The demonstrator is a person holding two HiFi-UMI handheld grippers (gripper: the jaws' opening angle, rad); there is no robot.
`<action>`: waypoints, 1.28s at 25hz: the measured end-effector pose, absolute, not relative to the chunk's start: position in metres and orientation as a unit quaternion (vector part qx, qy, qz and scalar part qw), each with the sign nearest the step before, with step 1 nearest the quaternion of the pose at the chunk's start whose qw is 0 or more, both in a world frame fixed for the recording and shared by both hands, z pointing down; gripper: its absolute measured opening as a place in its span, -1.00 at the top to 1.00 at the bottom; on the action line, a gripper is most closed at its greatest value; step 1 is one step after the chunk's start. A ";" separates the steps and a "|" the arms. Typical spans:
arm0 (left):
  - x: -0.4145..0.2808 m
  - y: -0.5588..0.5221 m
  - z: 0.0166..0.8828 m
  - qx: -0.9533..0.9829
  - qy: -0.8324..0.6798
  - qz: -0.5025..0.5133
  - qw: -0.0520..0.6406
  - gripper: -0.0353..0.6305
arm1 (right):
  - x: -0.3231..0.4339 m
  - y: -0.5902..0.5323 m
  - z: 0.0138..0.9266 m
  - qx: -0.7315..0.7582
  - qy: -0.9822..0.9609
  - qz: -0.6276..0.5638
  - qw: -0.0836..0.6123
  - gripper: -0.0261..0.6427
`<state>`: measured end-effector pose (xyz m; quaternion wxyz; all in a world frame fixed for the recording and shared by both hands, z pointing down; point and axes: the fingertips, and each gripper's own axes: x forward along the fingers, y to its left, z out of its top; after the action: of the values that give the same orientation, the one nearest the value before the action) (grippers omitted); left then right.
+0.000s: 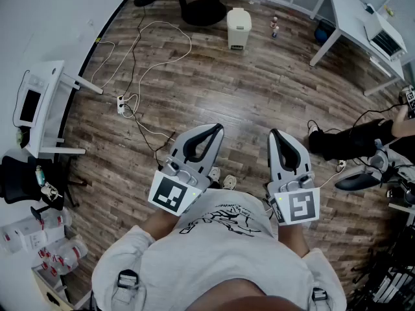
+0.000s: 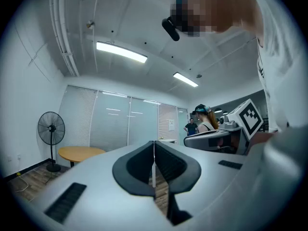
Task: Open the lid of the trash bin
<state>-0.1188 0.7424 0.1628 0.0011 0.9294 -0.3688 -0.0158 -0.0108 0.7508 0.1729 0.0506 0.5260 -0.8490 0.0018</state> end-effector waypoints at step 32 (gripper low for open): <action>-0.181 0.638 0.164 0.935 -0.355 -0.024 -0.005 0.83 | -0.069 0.642 0.183 0.547 -0.835 -0.006 0.061 0.90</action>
<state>-0.1807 0.6380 0.1643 -0.0055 0.9347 -0.3545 -0.0238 -0.0688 0.6419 0.1827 0.0608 0.5468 -0.8350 -0.0062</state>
